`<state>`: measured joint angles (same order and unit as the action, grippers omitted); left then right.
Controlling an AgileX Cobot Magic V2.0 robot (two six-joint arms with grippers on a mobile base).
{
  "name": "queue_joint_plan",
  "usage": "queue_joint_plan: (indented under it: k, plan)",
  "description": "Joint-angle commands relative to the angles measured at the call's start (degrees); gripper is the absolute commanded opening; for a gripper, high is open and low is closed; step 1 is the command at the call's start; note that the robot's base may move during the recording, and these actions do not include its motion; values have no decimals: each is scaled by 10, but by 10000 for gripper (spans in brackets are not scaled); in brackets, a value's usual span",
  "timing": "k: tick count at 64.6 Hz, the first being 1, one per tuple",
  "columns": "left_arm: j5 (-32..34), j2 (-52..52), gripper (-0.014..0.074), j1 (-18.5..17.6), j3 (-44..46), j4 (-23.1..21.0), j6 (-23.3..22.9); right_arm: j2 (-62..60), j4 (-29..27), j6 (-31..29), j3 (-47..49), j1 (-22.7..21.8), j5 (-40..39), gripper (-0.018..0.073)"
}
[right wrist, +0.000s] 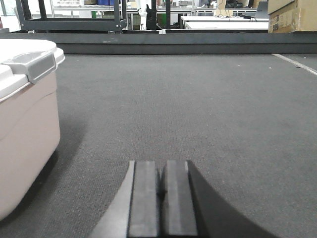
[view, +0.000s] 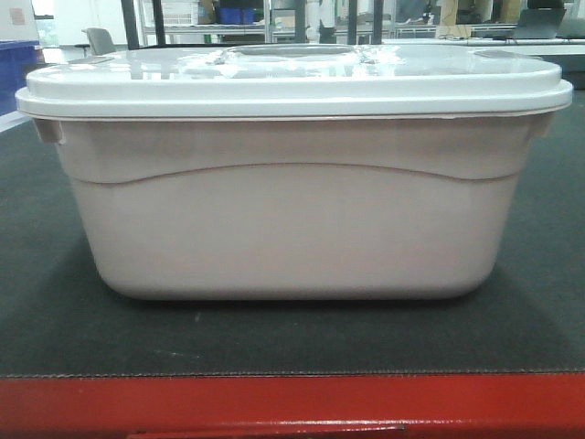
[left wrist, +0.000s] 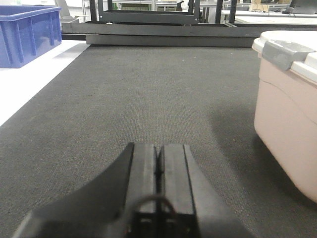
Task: Grab white bin and place on right shelf
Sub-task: 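Lower both grippers beside the ends of the pink lidded bin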
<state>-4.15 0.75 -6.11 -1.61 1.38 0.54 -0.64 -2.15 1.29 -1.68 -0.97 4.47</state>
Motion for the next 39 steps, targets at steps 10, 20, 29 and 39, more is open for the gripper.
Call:
queue_joint_plan:
  k: [10,20,29,39]
  plan:
    - [47,4,-126,-3,0,-3,-1,-10,7,-1,1,-1,-51,34]
    - [47,4,-126,-3,0,-3,-1,-10,7,-1,1,-1,-51,34]
    - [47,4,-126,-3,0,-3,-1,-10,7,-1,1,-1,-51,34]
    - [47,4,-126,-3,0,-3,-1,-10,7,-1,1,-1,-51,34]
